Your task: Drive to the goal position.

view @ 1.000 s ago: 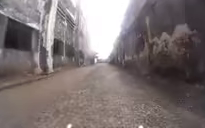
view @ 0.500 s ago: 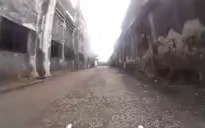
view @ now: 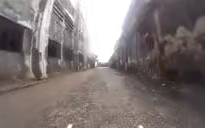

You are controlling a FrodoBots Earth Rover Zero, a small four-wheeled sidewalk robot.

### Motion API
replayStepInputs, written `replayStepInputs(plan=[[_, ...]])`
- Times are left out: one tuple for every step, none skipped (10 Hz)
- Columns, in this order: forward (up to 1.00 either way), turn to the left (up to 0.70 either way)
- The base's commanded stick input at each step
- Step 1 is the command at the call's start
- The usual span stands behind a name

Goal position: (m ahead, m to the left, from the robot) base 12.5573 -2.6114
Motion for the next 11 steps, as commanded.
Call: replayStepInputs(plan=[[0.7,0.0],[0.7,0.0],[0.7,0.0],[0.7,0.0],[0.7,0.0],[0.7,0.0],[0.7,0.0],[0.7,0.0],[0.7,0.0],[0.7,0.0],[0.7,0.0]])
